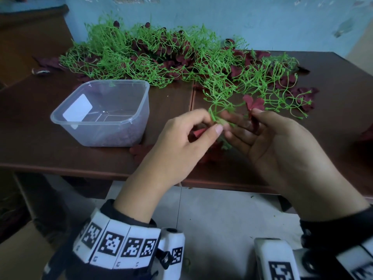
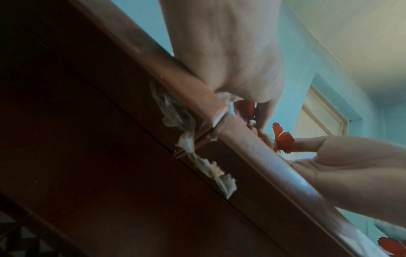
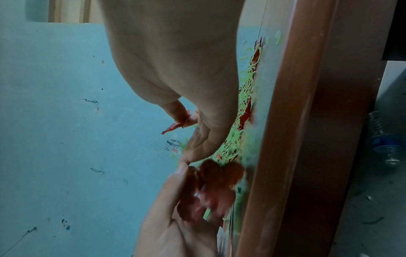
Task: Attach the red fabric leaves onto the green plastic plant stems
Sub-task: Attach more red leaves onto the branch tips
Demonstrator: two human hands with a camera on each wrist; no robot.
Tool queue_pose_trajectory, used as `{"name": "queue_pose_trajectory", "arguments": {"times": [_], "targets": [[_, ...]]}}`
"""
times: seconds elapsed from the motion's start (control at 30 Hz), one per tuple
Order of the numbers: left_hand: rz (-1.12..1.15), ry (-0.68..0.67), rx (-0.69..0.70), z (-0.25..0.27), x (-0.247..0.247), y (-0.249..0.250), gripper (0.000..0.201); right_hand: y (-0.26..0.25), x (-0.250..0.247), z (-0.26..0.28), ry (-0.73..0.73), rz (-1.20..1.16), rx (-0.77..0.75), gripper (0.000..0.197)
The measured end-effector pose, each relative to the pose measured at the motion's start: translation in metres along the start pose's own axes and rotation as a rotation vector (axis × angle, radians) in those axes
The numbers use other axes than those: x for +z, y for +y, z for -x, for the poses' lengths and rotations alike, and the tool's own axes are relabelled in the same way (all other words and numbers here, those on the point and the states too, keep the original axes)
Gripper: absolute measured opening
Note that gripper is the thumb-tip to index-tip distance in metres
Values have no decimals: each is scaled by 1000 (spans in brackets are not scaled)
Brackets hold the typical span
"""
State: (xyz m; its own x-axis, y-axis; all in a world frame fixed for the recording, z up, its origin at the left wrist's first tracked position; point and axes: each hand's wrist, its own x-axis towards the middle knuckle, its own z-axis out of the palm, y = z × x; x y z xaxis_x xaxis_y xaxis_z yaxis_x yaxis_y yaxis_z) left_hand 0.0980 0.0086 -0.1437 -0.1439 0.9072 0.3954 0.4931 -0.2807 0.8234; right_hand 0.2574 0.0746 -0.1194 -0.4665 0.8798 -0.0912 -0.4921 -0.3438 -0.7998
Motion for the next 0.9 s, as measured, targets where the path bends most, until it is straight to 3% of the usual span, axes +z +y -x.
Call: {"name": "queue_pose_trajectory", "arguments": {"times": [0.03,0.17,0.3,0.43,0.67,0.9], "targets": [[32,8,-14,0,1,0,9,0,0,0,-2,-5,-4,14],[114,-59,-19,1,1,0,31,-1,2,1,-1,-24,-20,14],[88,-46,16,1,-2,5,17,-1,0,1,2,-37,-16,17],[54,33,15,-2,-1,-5,26,-2,1,1,19,-51,-14,19],[105,45,61,1,1,-3,7,-2,3,3,17,-43,-16,25],[148,23,45,2,0,-2,15,-3,3,3,11,-87,3,20]]}}
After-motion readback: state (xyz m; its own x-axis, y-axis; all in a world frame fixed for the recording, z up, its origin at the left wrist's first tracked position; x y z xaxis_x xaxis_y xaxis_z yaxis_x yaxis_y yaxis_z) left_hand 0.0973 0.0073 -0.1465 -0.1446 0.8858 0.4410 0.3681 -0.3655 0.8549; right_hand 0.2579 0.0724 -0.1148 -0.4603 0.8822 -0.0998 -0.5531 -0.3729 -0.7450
